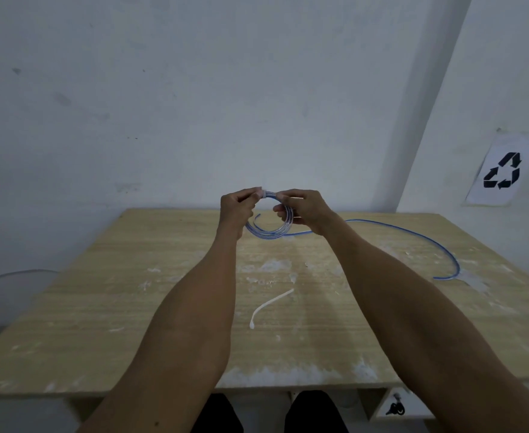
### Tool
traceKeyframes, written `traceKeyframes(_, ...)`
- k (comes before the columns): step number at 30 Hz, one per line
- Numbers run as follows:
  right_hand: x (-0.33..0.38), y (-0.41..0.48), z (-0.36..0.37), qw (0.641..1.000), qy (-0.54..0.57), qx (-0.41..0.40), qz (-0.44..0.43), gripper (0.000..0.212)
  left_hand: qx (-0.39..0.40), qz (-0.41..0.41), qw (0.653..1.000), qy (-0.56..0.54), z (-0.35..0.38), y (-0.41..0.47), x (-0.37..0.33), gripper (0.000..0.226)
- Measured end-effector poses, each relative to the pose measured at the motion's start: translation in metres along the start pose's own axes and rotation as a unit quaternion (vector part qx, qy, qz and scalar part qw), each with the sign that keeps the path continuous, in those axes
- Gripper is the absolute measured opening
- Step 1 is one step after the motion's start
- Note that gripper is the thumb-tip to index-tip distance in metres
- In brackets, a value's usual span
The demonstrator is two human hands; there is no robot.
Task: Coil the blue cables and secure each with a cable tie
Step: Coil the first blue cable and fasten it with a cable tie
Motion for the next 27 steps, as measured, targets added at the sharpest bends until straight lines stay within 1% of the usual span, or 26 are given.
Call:
traceKeyframes(2,0.001,0.001,0.000,1.000,0.021,-0.006,-0.007,0.023,0.014,-0.003,1.000,-0.002,-0.001,-0.001,-0.001,0.021)
traceKeyframes(6,0.003,-0.002,0.004,0.997,0.079,0.004,-0.018,0.028,0.006,0.011,1.000,-0.026,-0.006,0.002,-0.008,0.015)
traceKeyframes(8,0.002,-0.002,0.007,0.995,0.099,0.000,0.005,0.032,0.001,0.019,1.000,-0.024,-0.007,0.002,-0.012,0.015)
traceKeyframes(10,0.000,-0.001,0.008,0.995,0.091,-0.019,0.023,0.039,0.006,0.021,1.000,-0.012,-0.007,0.003,-0.014,0.016)
traceKeyframes(11,0.001,-0.001,0.008,0.996,0.083,-0.026,0.016,0.038,0.012,0.019,1.000,-0.007,-0.006,0.003,-0.014,0.016)
traceKeyframes(14,0.003,0.001,0.005,0.997,0.068,-0.022,-0.026,0.028,0.015,0.010,1.000,-0.015,-0.007,0.002,-0.012,0.017)
traceKeyframes(16,0.006,0.001,0.004,0.997,0.032,-0.023,-0.059,0.023,0.011,0.004,1.000,-0.022,-0.007,0.002,-0.011,0.017)
traceKeyframes(19,0.010,0.002,0.004,0.994,-0.015,-0.055,-0.096,0.017,-0.001,-0.011,1.000,-0.028,-0.003,0.003,-0.010,0.017)
traceKeyframes(21,0.012,0.002,0.004,0.991,-0.012,-0.074,-0.113,0.018,-0.018,-0.021,0.999,-0.036,-0.002,0.003,-0.008,0.017)
traceKeyframes(23,0.011,0.000,0.005,0.992,0.004,-0.068,-0.109,0.022,-0.041,-0.024,0.997,-0.056,-0.002,0.004,-0.008,0.017)
traceKeyframes(25,0.008,-0.001,0.007,0.995,0.010,-0.046,-0.083,0.025,-0.067,-0.027,0.994,-0.081,-0.003,0.006,-0.007,0.016)
traceKeyframes(27,0.005,-0.001,0.007,0.996,0.016,-0.034,-0.078,0.026,-0.073,-0.035,0.993,-0.088,-0.004,0.007,-0.007,0.016)
Point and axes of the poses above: each hand's wrist, its own y-axis towards the middle knuckle, its own z-axis out of the palm, x = y × z, the point moved 5 cm from there along y, towards the middle knuckle, and after that the axes turned 4 degrees about z, right-handed, at the moved point
